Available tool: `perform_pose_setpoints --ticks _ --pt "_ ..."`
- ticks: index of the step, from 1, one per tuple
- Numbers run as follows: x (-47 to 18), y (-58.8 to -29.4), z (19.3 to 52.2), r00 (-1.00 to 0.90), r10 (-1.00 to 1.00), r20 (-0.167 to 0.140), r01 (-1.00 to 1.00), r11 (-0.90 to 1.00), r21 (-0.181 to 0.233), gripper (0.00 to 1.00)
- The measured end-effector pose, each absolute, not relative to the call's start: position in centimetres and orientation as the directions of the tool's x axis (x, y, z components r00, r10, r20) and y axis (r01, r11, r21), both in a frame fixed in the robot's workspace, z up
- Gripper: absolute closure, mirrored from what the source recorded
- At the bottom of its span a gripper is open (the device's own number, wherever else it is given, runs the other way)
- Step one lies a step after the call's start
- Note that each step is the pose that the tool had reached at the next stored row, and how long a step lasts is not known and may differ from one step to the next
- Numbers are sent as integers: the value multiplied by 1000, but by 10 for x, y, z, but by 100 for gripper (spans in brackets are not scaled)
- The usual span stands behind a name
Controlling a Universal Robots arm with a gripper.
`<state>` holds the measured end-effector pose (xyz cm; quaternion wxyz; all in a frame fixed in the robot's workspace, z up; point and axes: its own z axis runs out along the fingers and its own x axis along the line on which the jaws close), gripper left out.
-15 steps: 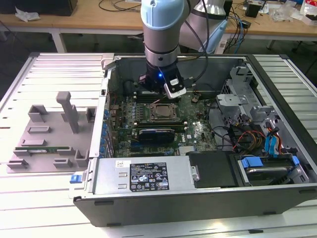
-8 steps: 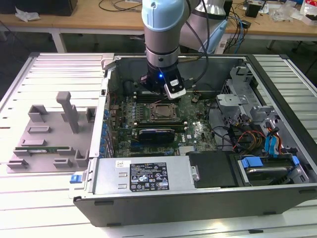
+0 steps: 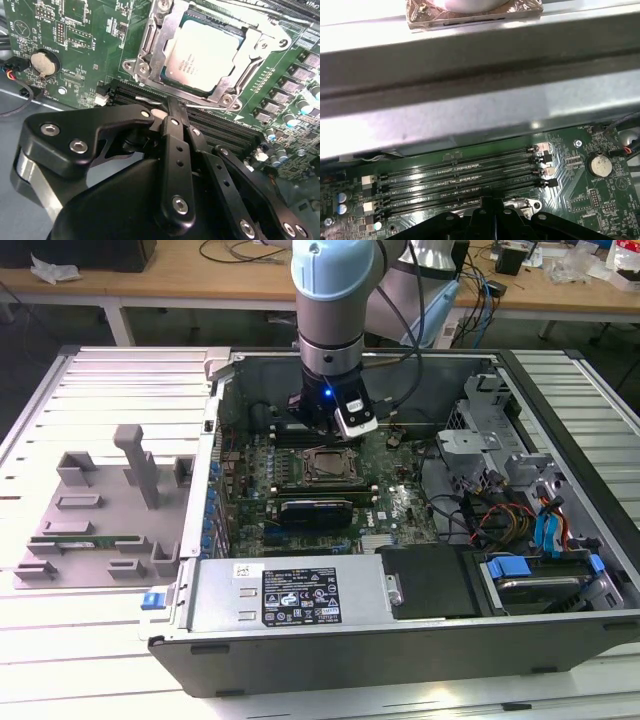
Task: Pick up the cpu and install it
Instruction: 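Install the first cpu locking lever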
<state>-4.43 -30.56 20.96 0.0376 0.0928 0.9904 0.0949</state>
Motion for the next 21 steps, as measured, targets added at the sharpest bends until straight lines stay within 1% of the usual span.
perform_pose_setpoints --ticks 4,11,15,21 --pt "-44 -303 210 -979 197 -59 183 965 186 89" --pt "-44 -299 210 -978 199 -59 185 965 186 89" --pt "-45 -299 208 -973 212 -86 193 963 190 89" --pt "-46 -299 206 -955 284 -87 264 946 190 89"
